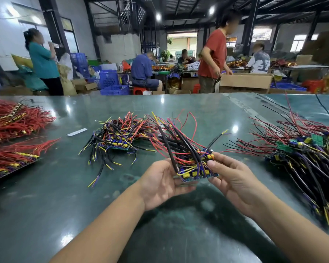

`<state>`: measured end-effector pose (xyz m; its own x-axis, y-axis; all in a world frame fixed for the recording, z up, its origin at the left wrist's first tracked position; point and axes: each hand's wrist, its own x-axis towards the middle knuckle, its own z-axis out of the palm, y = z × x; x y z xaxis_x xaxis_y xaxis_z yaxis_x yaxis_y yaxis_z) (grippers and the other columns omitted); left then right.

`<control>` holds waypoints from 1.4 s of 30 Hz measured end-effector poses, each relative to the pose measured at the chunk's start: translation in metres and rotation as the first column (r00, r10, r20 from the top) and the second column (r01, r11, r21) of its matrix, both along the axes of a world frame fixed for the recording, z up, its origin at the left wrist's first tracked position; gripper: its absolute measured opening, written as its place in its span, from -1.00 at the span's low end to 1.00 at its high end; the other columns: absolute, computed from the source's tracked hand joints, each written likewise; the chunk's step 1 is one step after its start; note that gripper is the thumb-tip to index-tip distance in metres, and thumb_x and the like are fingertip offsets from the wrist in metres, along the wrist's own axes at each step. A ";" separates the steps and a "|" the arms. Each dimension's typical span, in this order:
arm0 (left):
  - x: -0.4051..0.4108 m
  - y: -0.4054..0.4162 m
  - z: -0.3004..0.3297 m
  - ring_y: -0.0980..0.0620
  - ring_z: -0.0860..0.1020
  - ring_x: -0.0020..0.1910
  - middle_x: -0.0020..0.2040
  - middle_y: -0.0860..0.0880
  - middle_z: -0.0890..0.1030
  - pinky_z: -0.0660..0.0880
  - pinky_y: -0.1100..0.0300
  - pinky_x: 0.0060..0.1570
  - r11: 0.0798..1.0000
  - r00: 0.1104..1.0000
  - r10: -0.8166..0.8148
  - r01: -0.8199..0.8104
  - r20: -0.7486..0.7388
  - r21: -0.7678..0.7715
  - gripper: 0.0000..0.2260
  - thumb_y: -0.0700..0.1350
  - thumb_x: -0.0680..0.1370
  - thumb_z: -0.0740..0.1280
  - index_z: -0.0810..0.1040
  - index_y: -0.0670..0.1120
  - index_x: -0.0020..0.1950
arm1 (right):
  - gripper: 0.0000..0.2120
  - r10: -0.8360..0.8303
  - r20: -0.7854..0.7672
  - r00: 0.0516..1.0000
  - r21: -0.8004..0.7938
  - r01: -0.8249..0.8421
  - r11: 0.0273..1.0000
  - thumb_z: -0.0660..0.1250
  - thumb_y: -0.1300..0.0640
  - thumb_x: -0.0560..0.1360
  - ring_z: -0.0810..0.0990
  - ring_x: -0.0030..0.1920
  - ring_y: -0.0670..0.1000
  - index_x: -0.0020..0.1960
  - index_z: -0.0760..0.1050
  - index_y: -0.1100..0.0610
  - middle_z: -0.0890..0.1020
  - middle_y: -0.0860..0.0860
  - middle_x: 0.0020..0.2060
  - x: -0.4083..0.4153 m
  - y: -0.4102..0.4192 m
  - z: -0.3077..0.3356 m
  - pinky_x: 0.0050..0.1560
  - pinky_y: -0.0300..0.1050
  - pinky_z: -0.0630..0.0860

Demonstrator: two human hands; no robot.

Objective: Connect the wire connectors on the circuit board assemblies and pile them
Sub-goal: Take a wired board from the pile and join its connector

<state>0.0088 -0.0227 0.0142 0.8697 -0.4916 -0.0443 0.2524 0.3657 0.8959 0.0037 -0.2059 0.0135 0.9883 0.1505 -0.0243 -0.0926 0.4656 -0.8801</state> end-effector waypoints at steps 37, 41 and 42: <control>0.008 0.010 -0.011 -0.07 0.55 -0.08 -0.12 -0.06 0.69 0.34 0.09 0.01 0.994 0.952 0.077 -0.096 0.297 0.050 -0.79 -0.31 0.37 0.35 0.70 -0.13 -0.08 | -0.78 0.247 0.073 0.966 -0.044 -0.245 0.969 0.30 0.23 0.42 0.64 -0.23 -0.07 -0.01 0.65 0.27 0.68 0.13 -0.12 0.002 -0.012 -0.004 -0.23 -0.24 0.59; 0.007 0.010 -0.009 -0.19 0.47 0.05 -0.13 -0.08 0.69 0.35 0.08 0.05 0.998 0.964 0.070 -0.070 0.256 -0.008 -0.78 -0.35 0.38 0.32 0.69 -0.20 -0.06 | -0.79 0.267 0.058 0.962 0.027 -0.268 0.963 0.29 0.25 0.41 0.64 -0.29 -0.08 -0.06 0.67 0.25 0.69 0.12 -0.18 0.002 -0.009 -0.004 -0.26 -0.26 0.59; 0.006 0.012 -0.008 -0.11 0.59 -0.02 -0.13 -0.06 0.70 0.48 0.15 0.00 0.999 0.965 0.043 -0.045 0.260 0.001 -0.77 -0.35 0.39 0.30 0.70 -0.16 -0.08 | -0.79 0.277 0.045 0.960 0.040 -0.278 0.960 0.29 0.24 0.40 0.63 -0.30 -0.08 -0.06 0.67 0.26 0.69 0.13 -0.19 0.002 -0.009 -0.005 -0.26 -0.25 0.60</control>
